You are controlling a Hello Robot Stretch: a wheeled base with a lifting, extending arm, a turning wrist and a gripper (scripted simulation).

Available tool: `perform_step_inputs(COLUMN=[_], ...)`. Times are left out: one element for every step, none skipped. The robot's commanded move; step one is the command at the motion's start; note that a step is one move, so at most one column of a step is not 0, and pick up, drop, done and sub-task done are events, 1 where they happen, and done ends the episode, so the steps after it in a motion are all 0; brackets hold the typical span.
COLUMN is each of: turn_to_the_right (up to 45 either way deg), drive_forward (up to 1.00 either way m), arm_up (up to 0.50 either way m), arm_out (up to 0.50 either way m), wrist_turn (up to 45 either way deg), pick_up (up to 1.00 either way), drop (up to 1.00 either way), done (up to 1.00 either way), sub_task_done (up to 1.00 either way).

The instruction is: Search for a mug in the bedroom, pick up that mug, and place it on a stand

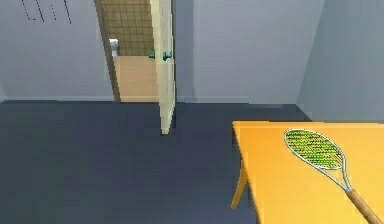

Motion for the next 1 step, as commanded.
perform_step_inputs(turn_to_the_right=[0.0], drive_forward=[0.00], arm_up=[0.00], arm_out=[0.00], wrist_turn=[-45.0], pick_up=[0.00], drop=[0.00], done=[0.00], sub_task_done=[0.00])
